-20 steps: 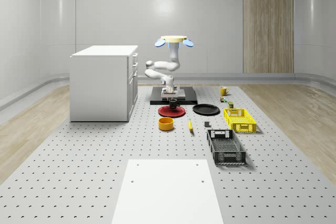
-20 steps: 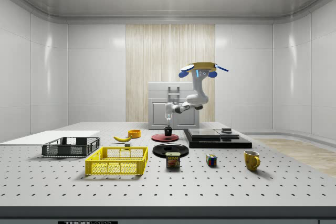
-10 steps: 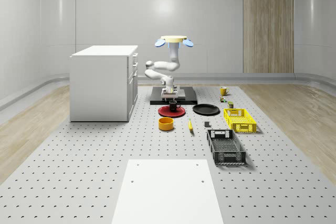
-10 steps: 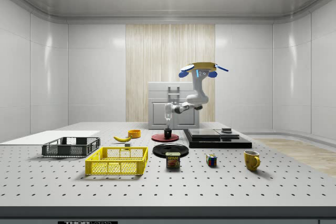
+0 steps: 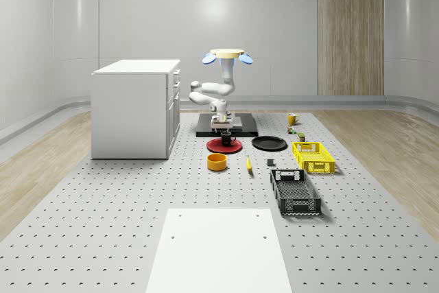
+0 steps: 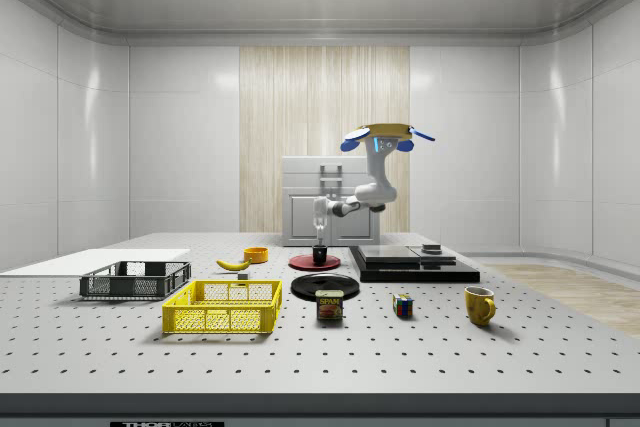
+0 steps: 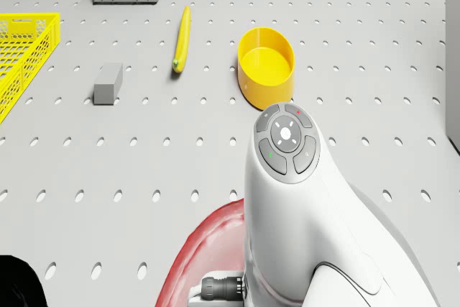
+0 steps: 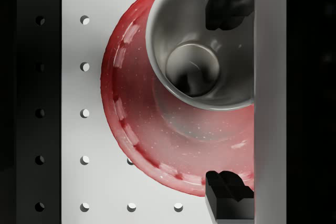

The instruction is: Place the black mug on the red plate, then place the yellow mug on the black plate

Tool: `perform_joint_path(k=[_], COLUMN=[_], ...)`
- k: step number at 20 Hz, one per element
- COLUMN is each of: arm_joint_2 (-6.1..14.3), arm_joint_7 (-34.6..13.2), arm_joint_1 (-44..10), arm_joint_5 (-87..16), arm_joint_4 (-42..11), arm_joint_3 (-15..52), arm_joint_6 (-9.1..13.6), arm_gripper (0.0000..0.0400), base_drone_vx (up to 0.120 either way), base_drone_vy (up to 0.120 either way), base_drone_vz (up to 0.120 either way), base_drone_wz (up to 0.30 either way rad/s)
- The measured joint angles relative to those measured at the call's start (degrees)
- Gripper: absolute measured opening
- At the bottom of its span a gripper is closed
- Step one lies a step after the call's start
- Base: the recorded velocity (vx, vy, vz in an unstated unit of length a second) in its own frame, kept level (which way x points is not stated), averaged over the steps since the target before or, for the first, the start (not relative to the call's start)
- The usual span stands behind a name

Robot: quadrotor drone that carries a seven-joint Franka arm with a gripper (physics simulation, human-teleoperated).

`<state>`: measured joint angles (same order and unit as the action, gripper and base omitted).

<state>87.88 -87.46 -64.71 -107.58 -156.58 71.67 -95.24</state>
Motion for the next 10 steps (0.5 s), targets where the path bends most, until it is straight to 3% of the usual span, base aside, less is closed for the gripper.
perform_joint_path(k=[5, 10], arm_joint_2=[0.21, 0.4], arm_joint_7=[-0.05, -0.09], arm_joint_1=[-0.01, -0.06], arm_joint_5=[0.39, 0.57], arm_joint_4=[-0.09, -0.11], arm_joint_3=[0.35, 0.46], arm_joint_6=[-0.04, -0.16], arm_gripper=[0.0399, 0.04], base_drone_vx=[0.0, -0.112], base_drone_vy=[0.008, 0.12], base_drone_vz=[0.12, 0.016], base_drone_wz=[0.0, 0.0])
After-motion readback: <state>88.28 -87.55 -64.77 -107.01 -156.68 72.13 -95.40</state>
